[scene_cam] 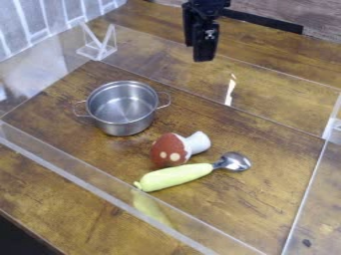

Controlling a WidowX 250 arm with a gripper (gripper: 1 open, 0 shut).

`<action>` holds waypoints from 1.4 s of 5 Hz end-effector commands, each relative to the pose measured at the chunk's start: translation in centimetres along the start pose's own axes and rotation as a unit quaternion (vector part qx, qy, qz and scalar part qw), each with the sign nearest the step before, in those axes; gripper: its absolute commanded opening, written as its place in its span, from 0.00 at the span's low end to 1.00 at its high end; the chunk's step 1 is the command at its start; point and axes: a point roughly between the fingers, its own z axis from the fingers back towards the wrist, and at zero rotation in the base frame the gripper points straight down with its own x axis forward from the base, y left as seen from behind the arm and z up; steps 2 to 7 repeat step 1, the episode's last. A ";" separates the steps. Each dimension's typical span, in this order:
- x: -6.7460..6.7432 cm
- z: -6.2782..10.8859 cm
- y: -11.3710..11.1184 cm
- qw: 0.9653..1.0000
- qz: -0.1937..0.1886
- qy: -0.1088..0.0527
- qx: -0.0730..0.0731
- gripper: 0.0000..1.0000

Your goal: Remove the mushroom from the silver pot and put it on the table

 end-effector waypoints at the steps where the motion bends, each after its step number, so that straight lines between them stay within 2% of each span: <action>1: -1.4 4.3 -0.3 0.997 -0.063 -0.037 0.025 1.00; 7: -1.4 4.3 -0.3 0.997 -0.063 -0.037 0.025 1.00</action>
